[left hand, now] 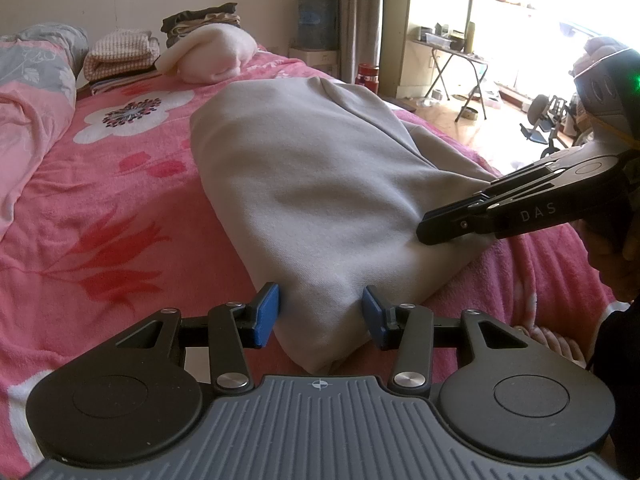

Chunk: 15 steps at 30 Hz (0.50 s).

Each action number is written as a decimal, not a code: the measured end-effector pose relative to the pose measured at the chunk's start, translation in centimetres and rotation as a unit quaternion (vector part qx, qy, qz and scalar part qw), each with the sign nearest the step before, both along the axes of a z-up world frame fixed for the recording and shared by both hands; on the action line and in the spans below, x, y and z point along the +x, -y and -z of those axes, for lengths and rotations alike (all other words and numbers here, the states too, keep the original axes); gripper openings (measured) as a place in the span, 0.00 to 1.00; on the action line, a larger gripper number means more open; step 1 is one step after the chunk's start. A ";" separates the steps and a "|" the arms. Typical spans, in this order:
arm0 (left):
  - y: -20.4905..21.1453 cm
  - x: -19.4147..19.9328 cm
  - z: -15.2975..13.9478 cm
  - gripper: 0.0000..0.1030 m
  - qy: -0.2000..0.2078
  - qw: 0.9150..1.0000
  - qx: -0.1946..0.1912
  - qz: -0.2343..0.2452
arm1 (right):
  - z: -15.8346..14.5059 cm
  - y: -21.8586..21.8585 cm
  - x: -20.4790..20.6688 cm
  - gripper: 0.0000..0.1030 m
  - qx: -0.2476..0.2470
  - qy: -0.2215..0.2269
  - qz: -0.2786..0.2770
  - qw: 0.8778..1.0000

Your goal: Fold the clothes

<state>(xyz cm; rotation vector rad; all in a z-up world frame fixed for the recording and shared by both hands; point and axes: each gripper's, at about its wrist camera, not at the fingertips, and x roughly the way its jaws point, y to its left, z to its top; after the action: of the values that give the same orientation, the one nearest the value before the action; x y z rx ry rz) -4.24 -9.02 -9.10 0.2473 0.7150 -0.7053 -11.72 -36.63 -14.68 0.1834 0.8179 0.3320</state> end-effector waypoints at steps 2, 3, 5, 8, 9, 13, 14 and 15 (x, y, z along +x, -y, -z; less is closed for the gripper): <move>0.0 0.0 0.0 0.44 -0.001 1.000 0.002 0.001 | 0.0 0.0 0.0 0.07 0.000 0.000 0.000 1.000; 0.0 0.1 0.0 0.44 -0.002 1.000 0.002 0.001 | 0.0 0.0 0.0 0.07 0.000 0.000 0.000 1.000; 0.0 0.2 0.0 0.45 -0.003 1.000 0.001 0.000 | -0.2 -0.1 0.1 0.08 -0.002 -0.004 0.001 1.000; -0.1 0.2 0.1 0.45 -0.005 1.000 0.001 -0.001 | -1.6 -0.8 0.6 0.10 -0.030 -0.020 -0.011 0.999; -0.1 0.2 0.1 0.45 -0.005 1.000 0.001 -0.002 | -2.4 -1.0 0.8 0.11 -0.037 -0.015 -0.015 0.999; -0.1 0.2 0.2 0.45 -0.006 1.000 0.001 -0.001 | -6.0 -1.9 1.8 0.11 -0.056 0.018 -0.042 0.997; -0.1 0.3 0.2 0.45 -0.007 1.000 0.000 -0.001 | -7.0 -2.5 2.5 0.11 -0.062 0.030 -0.056 0.996; -0.1 0.3 0.2 0.45 -0.007 1.000 0.000 -0.001 | -7.9 -3.2 3.3 0.11 -0.067 0.042 -0.070 0.994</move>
<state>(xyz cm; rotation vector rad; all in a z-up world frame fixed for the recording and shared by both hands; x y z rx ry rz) -3.96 -8.90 -9.25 0.2423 0.7280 -0.7059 -8.44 -33.48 -6.79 -0.0141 0.7694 0.4127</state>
